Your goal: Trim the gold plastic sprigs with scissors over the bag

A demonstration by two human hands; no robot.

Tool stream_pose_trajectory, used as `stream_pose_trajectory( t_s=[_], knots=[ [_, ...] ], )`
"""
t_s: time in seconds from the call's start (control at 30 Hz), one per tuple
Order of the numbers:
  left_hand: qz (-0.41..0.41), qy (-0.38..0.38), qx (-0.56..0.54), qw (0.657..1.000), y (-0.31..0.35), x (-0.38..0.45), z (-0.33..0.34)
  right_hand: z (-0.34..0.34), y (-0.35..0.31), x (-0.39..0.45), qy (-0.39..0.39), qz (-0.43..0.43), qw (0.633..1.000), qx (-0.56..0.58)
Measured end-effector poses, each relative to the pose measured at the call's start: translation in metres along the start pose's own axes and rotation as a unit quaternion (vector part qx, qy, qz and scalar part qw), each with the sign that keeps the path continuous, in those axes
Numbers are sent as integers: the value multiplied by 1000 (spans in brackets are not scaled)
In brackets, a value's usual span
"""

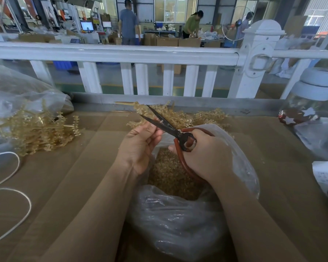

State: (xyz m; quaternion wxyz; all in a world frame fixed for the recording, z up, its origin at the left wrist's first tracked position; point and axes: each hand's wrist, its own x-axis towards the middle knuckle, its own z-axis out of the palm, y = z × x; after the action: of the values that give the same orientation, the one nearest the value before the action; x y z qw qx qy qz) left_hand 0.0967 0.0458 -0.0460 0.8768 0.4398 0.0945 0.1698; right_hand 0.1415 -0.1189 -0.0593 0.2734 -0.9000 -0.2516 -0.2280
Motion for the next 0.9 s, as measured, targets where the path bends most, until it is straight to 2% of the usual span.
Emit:
stream_pose_trajectory(
  t_s=[0.9],
  knots=[
    [-24, -1, -10, 1000, 3, -3, -1, 1, -2, -1, 24, -21, 999, -4]
  ],
)
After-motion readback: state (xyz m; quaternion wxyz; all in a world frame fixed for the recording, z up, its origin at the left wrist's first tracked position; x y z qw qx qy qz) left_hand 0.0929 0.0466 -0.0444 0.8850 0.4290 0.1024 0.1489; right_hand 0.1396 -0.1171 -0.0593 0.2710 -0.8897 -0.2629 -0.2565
